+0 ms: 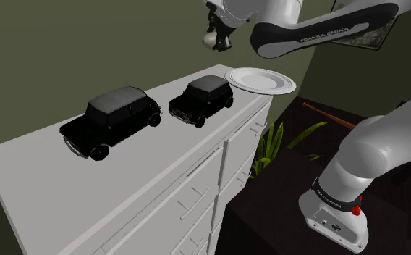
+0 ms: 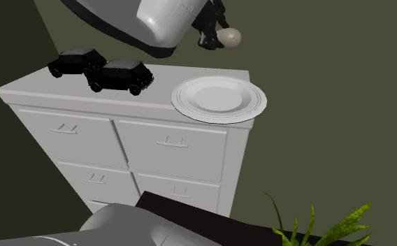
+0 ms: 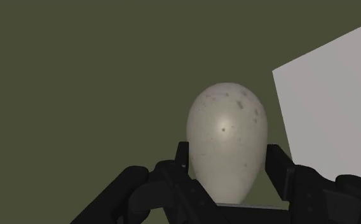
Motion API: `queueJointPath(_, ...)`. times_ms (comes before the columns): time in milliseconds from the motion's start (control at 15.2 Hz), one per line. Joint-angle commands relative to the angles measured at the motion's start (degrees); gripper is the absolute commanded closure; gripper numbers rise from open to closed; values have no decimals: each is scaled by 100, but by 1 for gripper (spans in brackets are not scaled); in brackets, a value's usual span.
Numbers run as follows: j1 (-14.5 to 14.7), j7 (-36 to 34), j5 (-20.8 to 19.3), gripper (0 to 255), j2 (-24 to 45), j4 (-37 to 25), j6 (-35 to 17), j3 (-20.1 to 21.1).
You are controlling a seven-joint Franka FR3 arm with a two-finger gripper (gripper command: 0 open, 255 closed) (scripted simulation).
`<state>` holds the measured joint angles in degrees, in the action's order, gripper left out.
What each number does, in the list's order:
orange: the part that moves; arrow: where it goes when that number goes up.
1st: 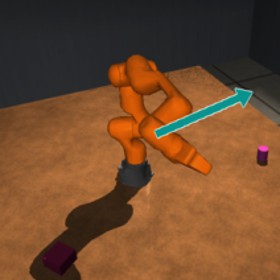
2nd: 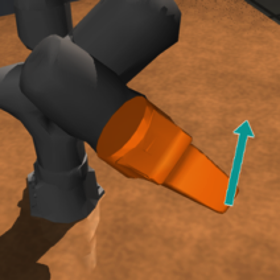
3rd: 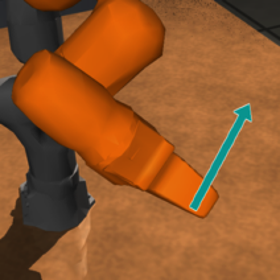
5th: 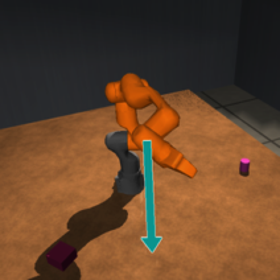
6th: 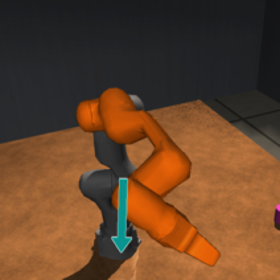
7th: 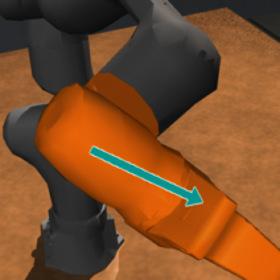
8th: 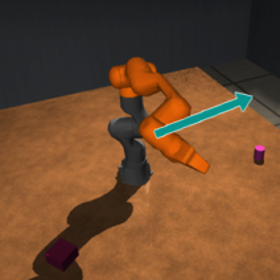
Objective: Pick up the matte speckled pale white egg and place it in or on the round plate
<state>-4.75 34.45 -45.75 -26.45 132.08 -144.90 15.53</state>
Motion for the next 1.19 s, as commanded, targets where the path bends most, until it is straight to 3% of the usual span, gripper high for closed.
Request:
queueJointPath(0, 92, 154, 129, 255, -258, 108, 32, -97)
queueJointPath(462, 691, 718, 633, 255, -2007, 1351, 453, -516)
queueJointPath(990, 1426, 1404, 1134, 255, -4168, 2343, 1634, -746)
queueJointPath(1122, 1472, 1416, 1153, 255, -4346, 2473, 1691, -743)
